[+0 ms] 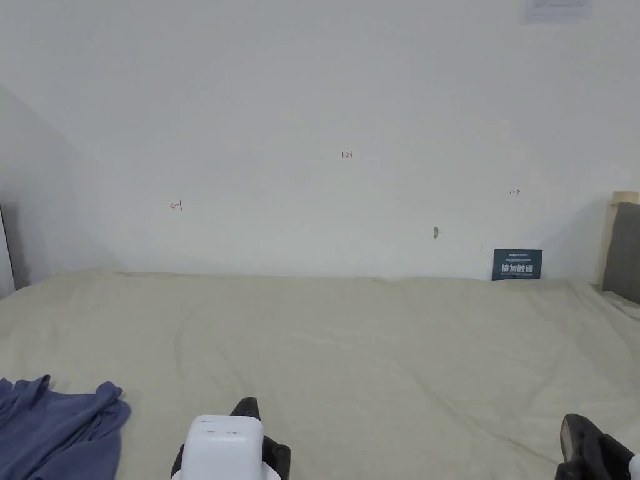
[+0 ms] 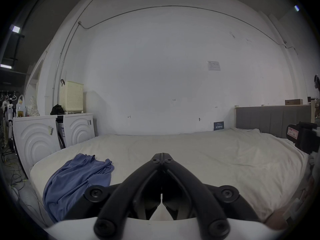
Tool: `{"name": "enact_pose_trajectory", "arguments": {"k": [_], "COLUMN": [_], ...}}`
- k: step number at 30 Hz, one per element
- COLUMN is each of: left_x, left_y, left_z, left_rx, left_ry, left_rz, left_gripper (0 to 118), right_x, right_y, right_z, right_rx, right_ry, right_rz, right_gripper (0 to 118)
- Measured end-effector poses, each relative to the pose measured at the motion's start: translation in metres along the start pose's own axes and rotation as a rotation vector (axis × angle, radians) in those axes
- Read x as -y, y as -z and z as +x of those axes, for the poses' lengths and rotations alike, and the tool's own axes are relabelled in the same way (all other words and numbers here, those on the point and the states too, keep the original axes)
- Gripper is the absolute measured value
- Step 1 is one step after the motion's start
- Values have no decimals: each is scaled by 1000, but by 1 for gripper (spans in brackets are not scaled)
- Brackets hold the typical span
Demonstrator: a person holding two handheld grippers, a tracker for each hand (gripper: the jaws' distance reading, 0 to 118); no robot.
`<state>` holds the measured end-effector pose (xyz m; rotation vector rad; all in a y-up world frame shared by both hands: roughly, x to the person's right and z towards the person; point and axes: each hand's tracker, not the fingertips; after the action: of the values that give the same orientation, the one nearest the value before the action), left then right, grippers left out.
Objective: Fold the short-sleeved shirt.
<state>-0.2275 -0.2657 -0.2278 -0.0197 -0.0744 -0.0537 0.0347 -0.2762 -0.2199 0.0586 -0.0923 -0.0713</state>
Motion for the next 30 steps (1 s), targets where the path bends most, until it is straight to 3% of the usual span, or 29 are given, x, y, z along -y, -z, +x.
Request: {"name": "enact_pose_trajectory", "arguments": {"k": [4, 10, 15, 22, 25, 28, 30], "left_x": [-7, -4, 4, 18, 10, -10, -16], "left_y": [-6, -40, -78, -83, -75, -33, 15], "left_z": [-21, -98, -154, -175, -196, -237, -274], "left_rx": [-49, -295, -476, -512, -453, -346, -292], "left_ry": [-4, 50, 15, -25, -129, -118, -101], "left_rz": [14, -30, -68, -103, -76, -156, -304], "left_gripper": [0, 0, 0, 0, 0, 0, 0], "right_x": [-4, -7, 1, 10, 14, 20, 27], "right_y": [7, 25, 33, 44, 50, 57, 65], "right_z": [-23, -92, -148, -175, -170, -161, -157], "right_rx": [-57, -298, -433, -507, -525, -520, -504], "right_ry": [-66, -48, -30, -25, -41, -78, -102], "right_rz": [19, -3, -16, -66, -96, -142, -179], "right_gripper": [0, 0, 0, 0, 0, 0, 0]}}
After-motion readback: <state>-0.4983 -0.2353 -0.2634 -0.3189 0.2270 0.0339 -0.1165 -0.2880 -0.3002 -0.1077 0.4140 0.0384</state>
